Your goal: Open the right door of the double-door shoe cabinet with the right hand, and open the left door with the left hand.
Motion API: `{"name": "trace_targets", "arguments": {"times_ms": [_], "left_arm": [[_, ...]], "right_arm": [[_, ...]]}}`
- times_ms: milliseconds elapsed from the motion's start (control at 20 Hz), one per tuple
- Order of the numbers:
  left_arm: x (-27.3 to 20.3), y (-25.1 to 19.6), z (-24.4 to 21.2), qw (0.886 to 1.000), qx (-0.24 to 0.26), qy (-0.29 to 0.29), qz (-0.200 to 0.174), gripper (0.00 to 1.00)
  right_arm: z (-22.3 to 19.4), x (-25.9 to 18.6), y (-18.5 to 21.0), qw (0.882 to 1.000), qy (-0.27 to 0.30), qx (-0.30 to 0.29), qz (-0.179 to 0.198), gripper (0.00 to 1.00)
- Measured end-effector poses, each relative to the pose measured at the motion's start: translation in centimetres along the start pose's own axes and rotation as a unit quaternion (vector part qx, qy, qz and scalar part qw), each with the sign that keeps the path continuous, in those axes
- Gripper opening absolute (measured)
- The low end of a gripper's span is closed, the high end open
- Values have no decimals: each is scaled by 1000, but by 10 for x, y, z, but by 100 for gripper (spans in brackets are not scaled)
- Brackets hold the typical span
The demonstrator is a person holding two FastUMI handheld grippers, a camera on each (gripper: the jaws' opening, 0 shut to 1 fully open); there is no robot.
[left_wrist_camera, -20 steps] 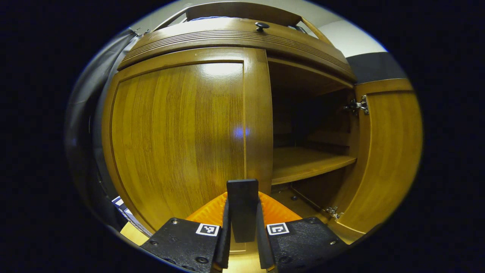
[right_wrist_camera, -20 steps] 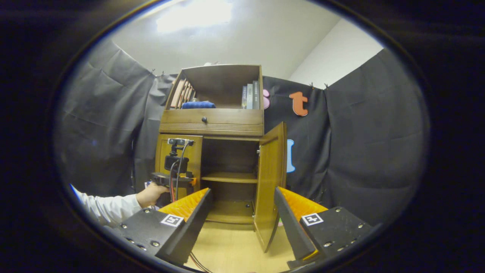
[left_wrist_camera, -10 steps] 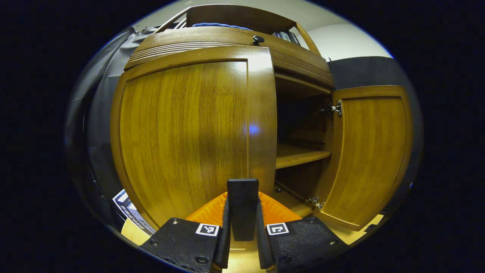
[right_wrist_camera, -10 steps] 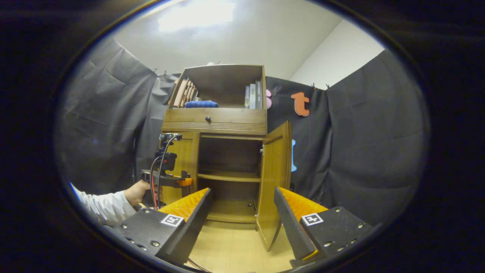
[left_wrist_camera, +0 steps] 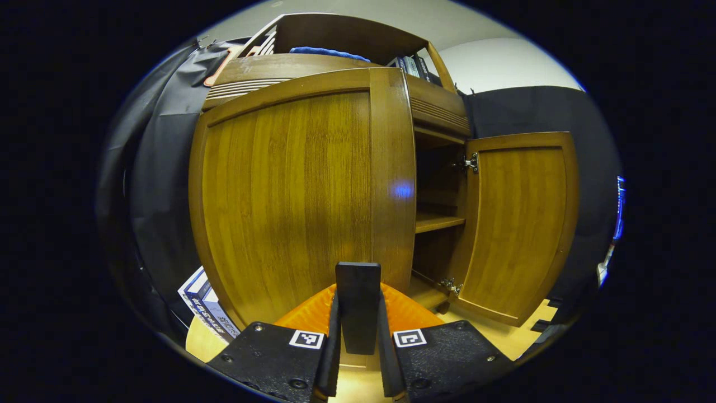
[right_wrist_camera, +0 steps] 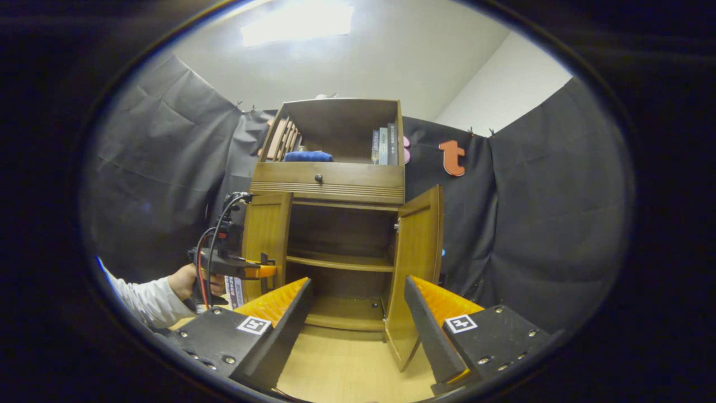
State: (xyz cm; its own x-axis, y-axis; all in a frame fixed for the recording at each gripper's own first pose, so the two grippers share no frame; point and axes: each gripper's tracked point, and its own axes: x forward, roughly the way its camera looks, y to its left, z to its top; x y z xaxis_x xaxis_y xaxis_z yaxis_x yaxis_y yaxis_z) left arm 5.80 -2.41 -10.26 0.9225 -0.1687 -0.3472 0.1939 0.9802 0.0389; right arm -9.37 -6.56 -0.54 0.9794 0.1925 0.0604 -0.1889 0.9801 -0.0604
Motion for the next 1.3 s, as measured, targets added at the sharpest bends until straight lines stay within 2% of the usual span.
{"name": "trace_targets", "arguments": {"times_ms": [250, 800, 1100, 1300], "left_arm": [[-27, 8, 0, 1000, 0, -5, -18, 31], [-69, 29, -1, 1000, -2, -9, -4, 31], [-93, 47, -4, 999, 16, -7, 41, 31], [-106, 59, -9, 998, 16, -6, 57, 30]], "right_arm": [[-1, 4, 9, 1000, 1, 2, 6, 96], [-12, 18, 30, 1000, 14, 6, 22, 97], [-12, 21, 39, 999, 14, 9, 30, 98], [-14, 23, 46, 999, 15, 9, 36, 98]]}}
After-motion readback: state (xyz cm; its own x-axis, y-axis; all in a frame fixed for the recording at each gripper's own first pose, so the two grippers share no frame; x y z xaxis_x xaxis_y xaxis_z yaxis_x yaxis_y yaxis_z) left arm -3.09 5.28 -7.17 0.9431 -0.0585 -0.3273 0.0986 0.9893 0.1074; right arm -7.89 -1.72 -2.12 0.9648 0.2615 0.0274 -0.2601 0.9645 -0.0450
